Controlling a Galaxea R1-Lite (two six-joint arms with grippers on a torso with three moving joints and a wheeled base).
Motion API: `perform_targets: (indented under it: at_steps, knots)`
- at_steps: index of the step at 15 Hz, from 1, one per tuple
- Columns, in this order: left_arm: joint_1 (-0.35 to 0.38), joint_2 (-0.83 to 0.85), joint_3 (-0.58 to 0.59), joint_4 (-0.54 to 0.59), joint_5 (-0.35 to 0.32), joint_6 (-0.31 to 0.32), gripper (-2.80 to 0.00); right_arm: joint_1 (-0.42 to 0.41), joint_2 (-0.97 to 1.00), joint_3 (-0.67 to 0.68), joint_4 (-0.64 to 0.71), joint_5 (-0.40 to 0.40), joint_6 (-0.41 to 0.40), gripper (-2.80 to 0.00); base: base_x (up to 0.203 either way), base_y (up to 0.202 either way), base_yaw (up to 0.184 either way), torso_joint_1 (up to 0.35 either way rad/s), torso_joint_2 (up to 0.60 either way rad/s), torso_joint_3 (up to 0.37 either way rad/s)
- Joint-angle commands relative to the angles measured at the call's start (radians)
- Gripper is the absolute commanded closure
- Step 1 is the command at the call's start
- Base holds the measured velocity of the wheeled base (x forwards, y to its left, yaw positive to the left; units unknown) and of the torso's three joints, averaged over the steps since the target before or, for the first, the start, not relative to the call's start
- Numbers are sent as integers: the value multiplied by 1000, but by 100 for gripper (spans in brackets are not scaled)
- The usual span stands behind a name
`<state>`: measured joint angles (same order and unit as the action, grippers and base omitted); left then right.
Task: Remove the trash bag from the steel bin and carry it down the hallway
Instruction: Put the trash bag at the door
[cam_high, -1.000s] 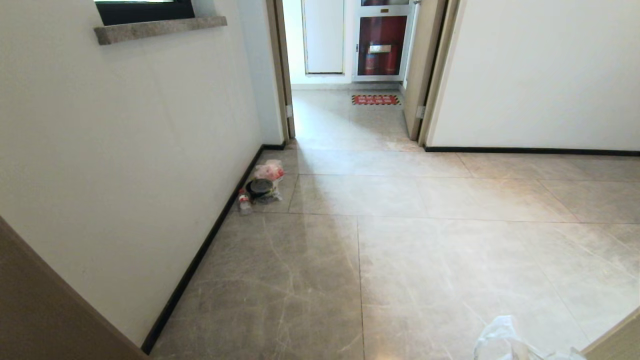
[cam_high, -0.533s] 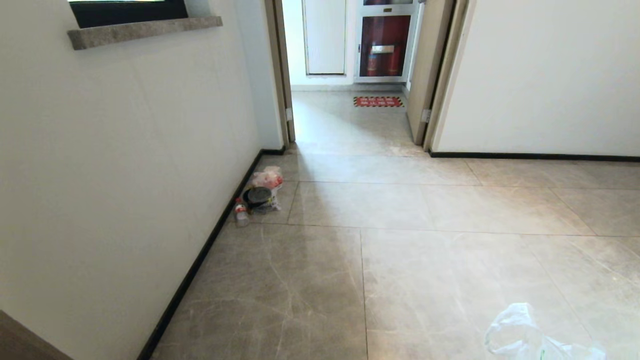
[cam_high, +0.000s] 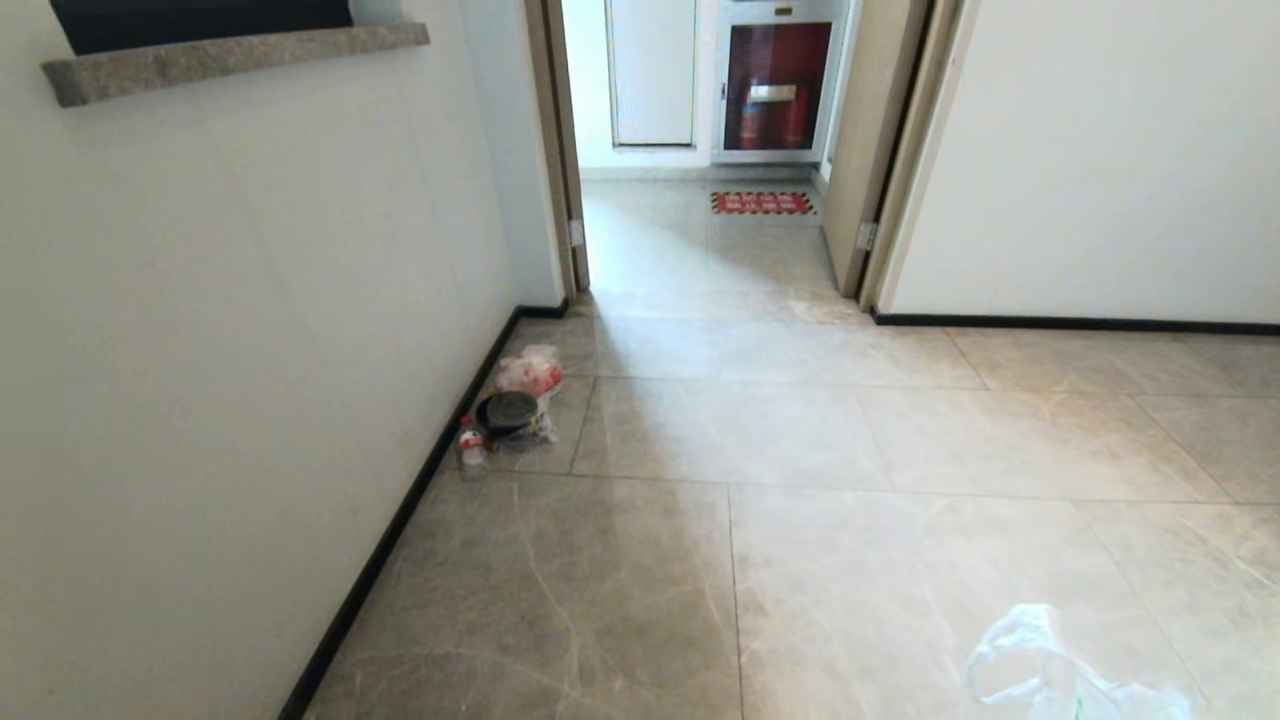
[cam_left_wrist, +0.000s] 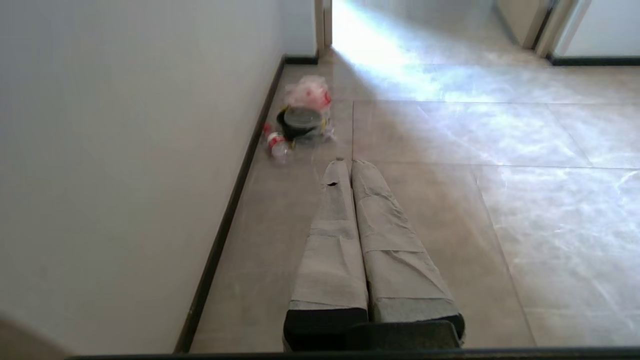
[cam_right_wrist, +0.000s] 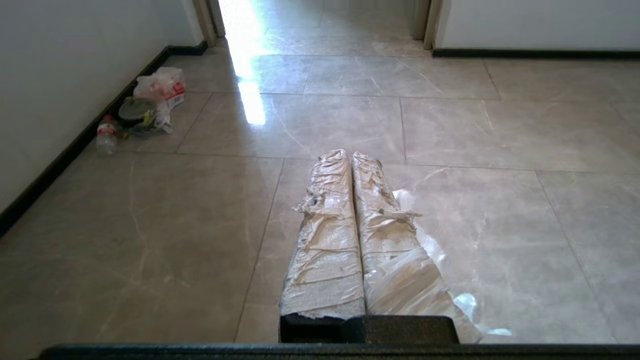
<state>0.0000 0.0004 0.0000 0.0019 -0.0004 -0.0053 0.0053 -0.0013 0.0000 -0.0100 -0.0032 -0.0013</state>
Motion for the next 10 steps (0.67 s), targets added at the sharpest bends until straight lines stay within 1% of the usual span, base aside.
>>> perform_targets:
  at_steps: [1,10]
  knots:
    - [0,1,0,-2,0,-1,0,1,-39,0,-1,0,0,0,196,0,5,2,8,4]
    - [0,1,0,-2,0,-1,0,1,-39,0,-1,0,-3,0,193,0,1,3,5,3]
